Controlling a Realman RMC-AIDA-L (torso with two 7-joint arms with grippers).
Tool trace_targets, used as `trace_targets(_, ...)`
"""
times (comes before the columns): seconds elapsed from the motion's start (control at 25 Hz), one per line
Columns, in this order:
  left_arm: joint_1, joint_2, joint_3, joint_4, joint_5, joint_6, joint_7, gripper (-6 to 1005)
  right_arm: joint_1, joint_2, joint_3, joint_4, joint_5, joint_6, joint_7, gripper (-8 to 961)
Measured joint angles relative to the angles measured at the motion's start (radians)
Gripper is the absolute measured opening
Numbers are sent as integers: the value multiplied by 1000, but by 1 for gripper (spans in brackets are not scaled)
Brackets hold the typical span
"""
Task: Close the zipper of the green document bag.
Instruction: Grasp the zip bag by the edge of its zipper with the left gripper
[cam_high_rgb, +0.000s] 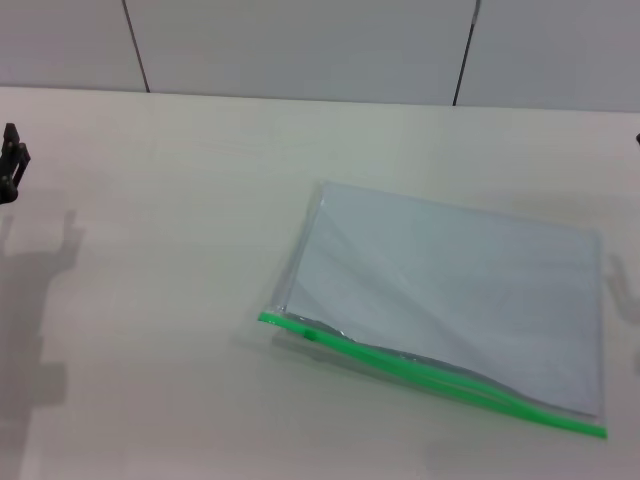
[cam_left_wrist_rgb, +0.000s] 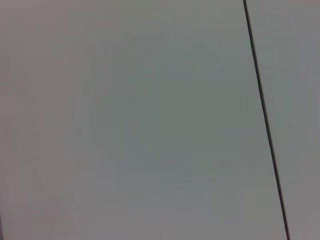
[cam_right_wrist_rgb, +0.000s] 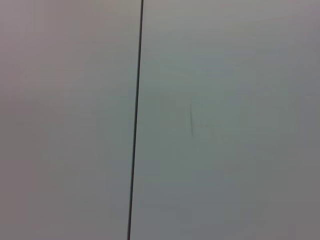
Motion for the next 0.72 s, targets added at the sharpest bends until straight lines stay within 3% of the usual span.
trace_targets(0.48, -2, -1, 1, 1, 10, -1, 3, 833, 7, 0, -1, 0, -1, 2, 0, 752)
trace_targets(0.72, -3, 0, 2, 0, 166, -36, 1, 833, 8, 0, -3, 0, -1, 4, 0, 751)
